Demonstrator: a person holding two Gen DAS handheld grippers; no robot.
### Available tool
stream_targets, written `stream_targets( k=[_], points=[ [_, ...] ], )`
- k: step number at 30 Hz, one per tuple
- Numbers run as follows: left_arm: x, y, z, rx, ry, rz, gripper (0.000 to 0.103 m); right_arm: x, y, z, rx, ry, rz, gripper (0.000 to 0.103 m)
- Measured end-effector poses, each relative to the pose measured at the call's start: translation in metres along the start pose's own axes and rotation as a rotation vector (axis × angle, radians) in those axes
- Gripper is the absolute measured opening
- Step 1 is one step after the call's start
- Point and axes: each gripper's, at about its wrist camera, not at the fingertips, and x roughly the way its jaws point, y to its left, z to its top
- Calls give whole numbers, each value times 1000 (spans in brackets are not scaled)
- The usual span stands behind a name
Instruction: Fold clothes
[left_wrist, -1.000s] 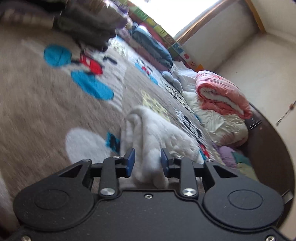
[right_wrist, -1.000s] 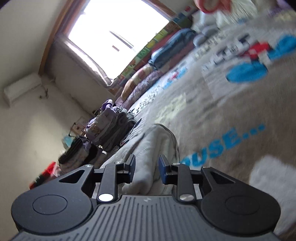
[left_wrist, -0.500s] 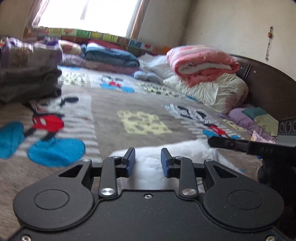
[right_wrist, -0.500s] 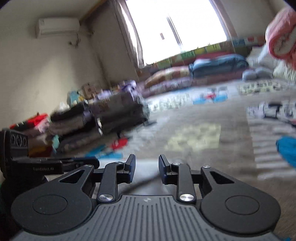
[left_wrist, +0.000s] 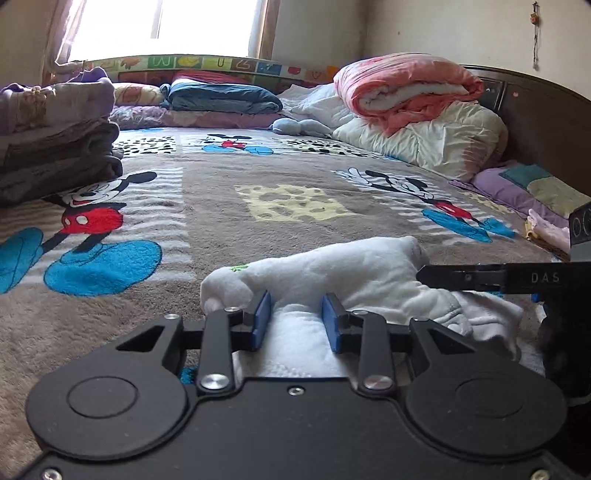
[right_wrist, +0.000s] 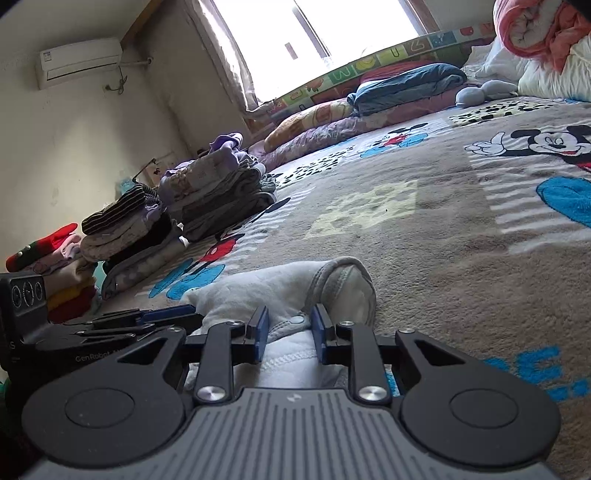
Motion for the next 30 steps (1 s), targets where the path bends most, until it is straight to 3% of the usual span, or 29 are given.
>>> stream_targets(
  k=[6, 14, 17, 21, 24, 26, 30],
  points=[
    [-9, -14, -2, 88, -27, 45, 32, -3, 14, 1, -72, -3, -42, 25],
    [-63, -27, 3, 105, -106, 44, 32, -48, 35, 8, -138, -76, -52, 32],
    [-65, -29, 0, 100, -84, 51, 32, -53, 45, 3, -173, -63, -45, 32],
    [-47, -27, -10, 65, -6, 58, 32, -32, 38, -16, -104, 60, -74, 32],
    [-35, -30, -18, 34, 29, 62, 33, -31, 30, -19, -55, 54, -57, 31],
    [-34, -34, -20, 15, 34, 55, 43, -32, 28, -21, -39, 50, -51, 31],
    [-41, -38, -20, 38, 30, 53, 44, -38, 34, -21, -48, 43, -58, 31]
  ],
)
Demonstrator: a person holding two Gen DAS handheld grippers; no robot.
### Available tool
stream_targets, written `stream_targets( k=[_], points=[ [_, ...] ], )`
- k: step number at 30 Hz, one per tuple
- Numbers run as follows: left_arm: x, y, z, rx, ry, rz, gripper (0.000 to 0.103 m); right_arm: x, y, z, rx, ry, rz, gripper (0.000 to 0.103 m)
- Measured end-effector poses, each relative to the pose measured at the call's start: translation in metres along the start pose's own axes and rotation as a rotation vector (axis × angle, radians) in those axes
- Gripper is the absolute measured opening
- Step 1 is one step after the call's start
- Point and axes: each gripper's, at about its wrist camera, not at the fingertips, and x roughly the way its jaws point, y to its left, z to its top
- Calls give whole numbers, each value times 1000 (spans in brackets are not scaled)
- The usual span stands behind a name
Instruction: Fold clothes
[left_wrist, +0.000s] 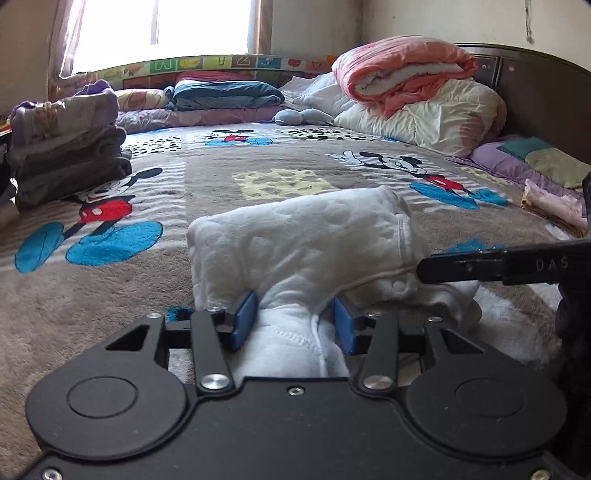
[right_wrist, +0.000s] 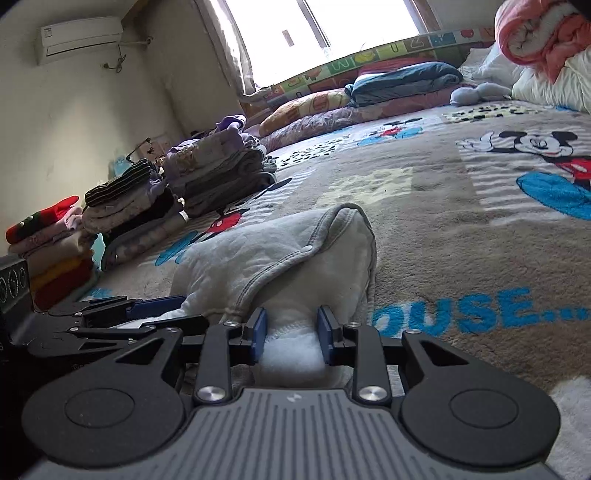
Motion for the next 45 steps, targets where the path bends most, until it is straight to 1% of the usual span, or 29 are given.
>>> stream_targets(
  k=[2, 5, 7, 9, 11, 12, 14, 17, 18, 20, 21, 22, 23, 24, 25, 26, 28, 34, 36, 39, 40, 41, 43, 45],
  points=[
    [-9, 8, 5, -31, -15, -37, 44, -5, 0, 0, -3, -19, 4, 32],
    [-26, 15, 14, -42, -69, -77, 44, -14, 1, 3, -4, -43, 5, 32],
    [-36, 20, 19, -50, -121, -73, 44, -21, 3, 7, -11, -75, 7, 32],
    [-43, 24, 24, -53, -172, -46, 44, -28, 7, 11, -27, -117, 5, 32],
    [-44, 29, 29, -69, -204, -31, 44, -27, 11, 18, -54, -135, 3, 33],
    [-41, 31, 33, -65, -208, -32, 44, -26, 13, 22, -67, -143, 1, 33],
    [-31, 34, 43, -34, -205, -32, 44, -19, 16, 33, -109, -145, -5, 33],
    [-10, 35, 56, 40, -185, -35, 42, -3, 16, 52, -152, -134, -2, 33],
    [-3, 37, 58, 43, -179, -44, 42, 3, 16, 58, -165, -129, 0, 33],
    [11, 40, 59, 16, -164, -71, 42, 15, 16, 65, -205, -120, 2, 33],
    [18, 42, 58, -1, -143, -84, 42, 24, 14, 64, -202, -83, 4, 33],
    [29, 41, 53, -5, -90, -100, 42, 34, 12, 63, -198, -46, 6, 32],
    [38, 37, 45, 17, -39, -99, 41, 43, 10, 62, -194, -8, 8, 33],
    [45, 32, 37, 57, -9, -79, 41, 58, 2, 54, -161, 76, 6, 33],
    [48, 27, 32, 86, 2, -62, 41, 61, -4, 45, -136, 65, 28, 33],
    [48, 22, 30, 104, -2, -46, 41, 60, -8, 37, -126, 35, 38, 33],
    [48, 19, 27, 115, -9, -31, 41, 59, -8, 33, -119, 18, 42, 33],
    [47, 19, 22, 122, -31, -21, 41, 58, -4, 29, -135, 7, 35, 33],
    [43, 19, 23, 120, -37, -20, 41, 58, 0, 31, -157, 12, 12, 33],
    [24, 22, 28, 82, -63, -29, 41, 53, 12, 38, -195, 29, -33, 33],
    [15, 23, 30, 67, -76, -30, 41, 47, 17, 42, -205, 25, -52, 34],
    [7, 24, 31, 52, -89, -31, 41, 40, 22, 43, -218, 12, -67, 38],
    [-9, 22, 32, 65, -105, -27, 41, 24, 29, 39, -227, -21, -72, 42],
    [-17, 19, 30, 81, -103, -23, 41, 11, 32, 32, -226, -41, -73, 42]
  ],
)
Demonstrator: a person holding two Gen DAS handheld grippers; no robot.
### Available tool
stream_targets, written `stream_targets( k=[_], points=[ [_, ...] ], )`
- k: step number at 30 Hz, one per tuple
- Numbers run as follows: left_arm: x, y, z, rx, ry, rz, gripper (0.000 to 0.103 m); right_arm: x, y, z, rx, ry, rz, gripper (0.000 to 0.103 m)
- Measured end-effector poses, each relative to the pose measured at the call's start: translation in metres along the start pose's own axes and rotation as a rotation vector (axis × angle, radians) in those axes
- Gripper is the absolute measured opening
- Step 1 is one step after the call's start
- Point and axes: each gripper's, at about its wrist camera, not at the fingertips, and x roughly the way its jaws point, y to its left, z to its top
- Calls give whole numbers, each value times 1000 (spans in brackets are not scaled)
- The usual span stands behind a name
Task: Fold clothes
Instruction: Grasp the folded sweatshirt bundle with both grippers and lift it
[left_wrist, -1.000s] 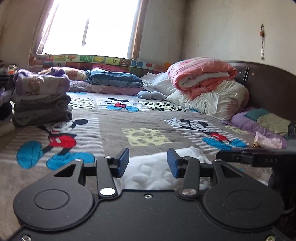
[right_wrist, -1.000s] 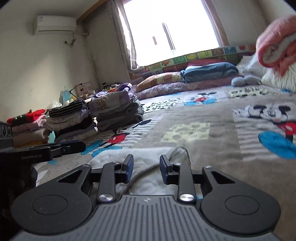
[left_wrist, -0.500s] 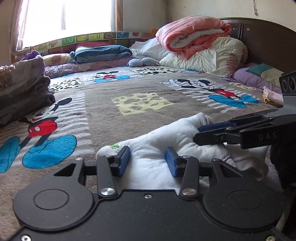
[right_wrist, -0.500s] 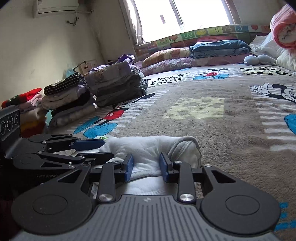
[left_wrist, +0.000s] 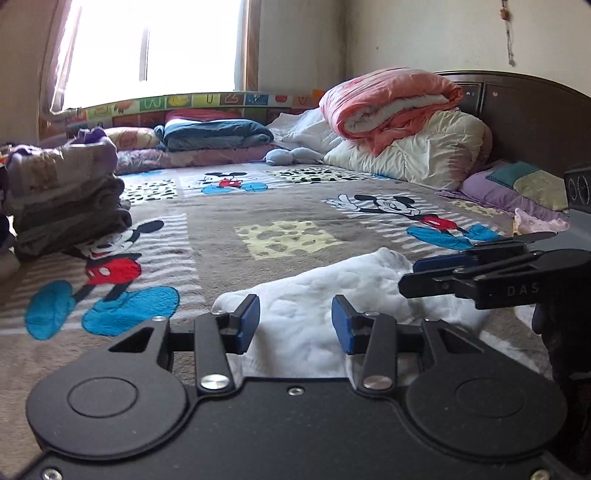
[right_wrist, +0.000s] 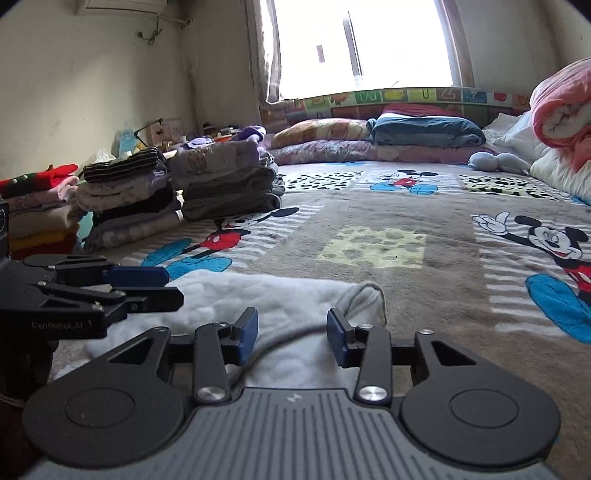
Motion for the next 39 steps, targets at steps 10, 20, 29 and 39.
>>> stream_targets(
  k=[10, 20, 29, 39],
  points=[
    [28, -22, -28, 53, 149, 41, 45, 6, -10, -34, 63, 43, 4, 41],
    [-6, -11, -19, -75, 68, -13, 50, -14, -4, -32, 73, 27, -14, 44],
    [-27, 63, -23, -625, 18, -17, 50, -40, -51, -36, 437, -107, 27, 59],
    [-4, 73, -54, -904, 143, -122, 50, -5, -90, -65, 781, -49, 179, 68]
  ],
)
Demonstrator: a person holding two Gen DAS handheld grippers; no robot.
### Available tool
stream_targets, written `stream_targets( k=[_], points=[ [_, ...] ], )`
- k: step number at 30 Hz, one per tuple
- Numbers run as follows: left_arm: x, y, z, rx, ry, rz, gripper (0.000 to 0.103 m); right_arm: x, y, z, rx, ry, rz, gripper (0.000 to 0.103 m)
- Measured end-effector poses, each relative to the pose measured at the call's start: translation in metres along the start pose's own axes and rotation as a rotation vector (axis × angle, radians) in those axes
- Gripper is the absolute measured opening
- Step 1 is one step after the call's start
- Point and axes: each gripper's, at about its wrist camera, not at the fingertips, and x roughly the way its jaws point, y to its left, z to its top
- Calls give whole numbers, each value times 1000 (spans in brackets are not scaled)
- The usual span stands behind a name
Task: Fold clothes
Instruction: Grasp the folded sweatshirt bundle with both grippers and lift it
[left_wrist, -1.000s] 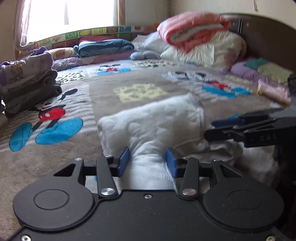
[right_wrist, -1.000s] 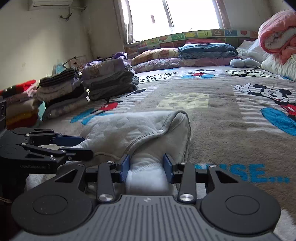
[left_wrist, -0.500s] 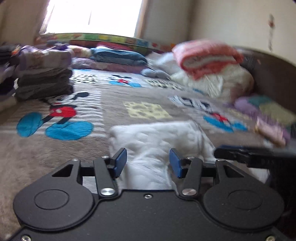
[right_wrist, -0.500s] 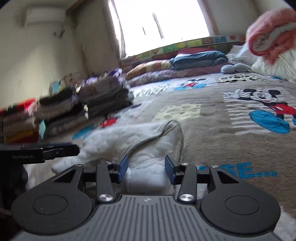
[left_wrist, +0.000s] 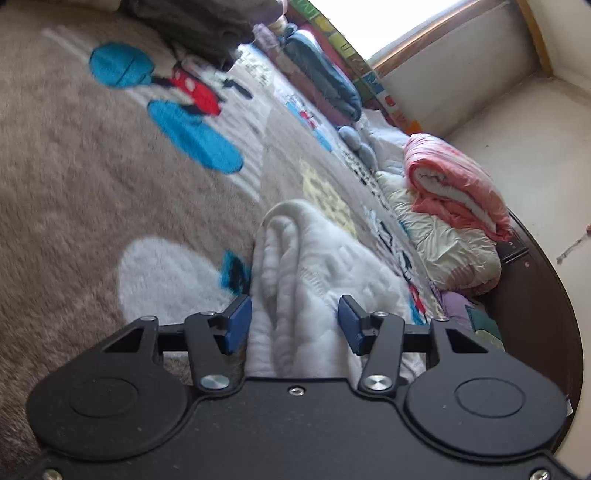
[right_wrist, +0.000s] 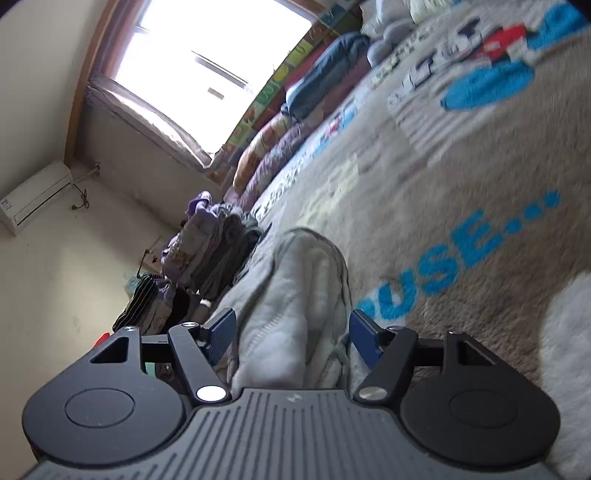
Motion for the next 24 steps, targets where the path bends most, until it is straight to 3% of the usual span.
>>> stream_targets(
  k=[3, 10, 16, 24],
  points=[
    [6, 6, -3, -57, 27, -24, 51, 12, -1, 1, -18, 65, -14, 65],
    [13, 4, -3, -25, 31, -33, 49, 22, -1, -3, -20, 105, -8, 51],
    [11, -2, 1, 11, 24, -67, 38, 17, 3, -9, -32, 53, 20, 42],
    [-5, -39, 9, 89, -40, -197, 36, -12, 18, 3, -50, -53, 134, 39]
  ],
)
